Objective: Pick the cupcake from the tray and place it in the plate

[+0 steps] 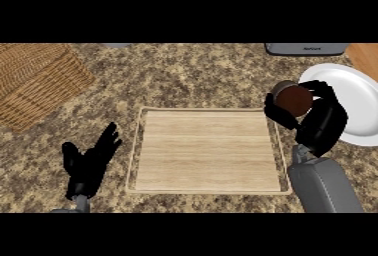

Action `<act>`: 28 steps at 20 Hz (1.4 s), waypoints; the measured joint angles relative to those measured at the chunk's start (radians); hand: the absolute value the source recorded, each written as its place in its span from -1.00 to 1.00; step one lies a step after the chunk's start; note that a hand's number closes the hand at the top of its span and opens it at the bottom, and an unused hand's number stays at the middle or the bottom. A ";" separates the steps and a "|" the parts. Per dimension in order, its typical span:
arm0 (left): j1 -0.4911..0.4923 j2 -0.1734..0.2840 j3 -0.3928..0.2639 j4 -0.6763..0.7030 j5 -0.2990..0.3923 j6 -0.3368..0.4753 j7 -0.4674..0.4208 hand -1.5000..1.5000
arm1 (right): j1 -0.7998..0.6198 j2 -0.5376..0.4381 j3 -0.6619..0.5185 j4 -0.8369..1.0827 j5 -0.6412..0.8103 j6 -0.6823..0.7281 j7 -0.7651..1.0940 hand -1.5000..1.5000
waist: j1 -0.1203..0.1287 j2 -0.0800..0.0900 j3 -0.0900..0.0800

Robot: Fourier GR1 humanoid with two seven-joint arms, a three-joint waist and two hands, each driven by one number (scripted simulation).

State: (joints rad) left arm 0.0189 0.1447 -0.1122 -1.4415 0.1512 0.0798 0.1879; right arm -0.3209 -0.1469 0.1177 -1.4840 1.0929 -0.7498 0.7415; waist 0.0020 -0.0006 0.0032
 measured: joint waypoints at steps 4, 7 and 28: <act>-0.008 -0.005 0.001 0.008 -0.003 -0.003 0.001 0.00 | -0.028 -0.091 -0.113 0.113 -0.110 -0.073 -0.109 1.00 | 0.004 0.002 0.000; -0.009 -0.010 0.001 0.003 -0.002 -0.005 0.010 0.00 | -0.057 -0.155 -0.183 0.228 -0.219 -0.129 -0.219 1.00 | 0.008 0.003 0.000; -0.063 -0.033 -0.012 0.025 -0.028 -0.012 0.025 0.00 | -0.318 -0.473 -0.470 1.072 -0.696 0.140 -0.804 -1.00 | 0.057 0.025 0.005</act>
State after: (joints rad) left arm -0.0444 0.1117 -0.1241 -1.4169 0.1231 0.0678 0.2125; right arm -0.6394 -0.6203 -0.3523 -0.4118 0.3970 -0.6101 -0.0628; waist 0.0593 0.0241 0.0077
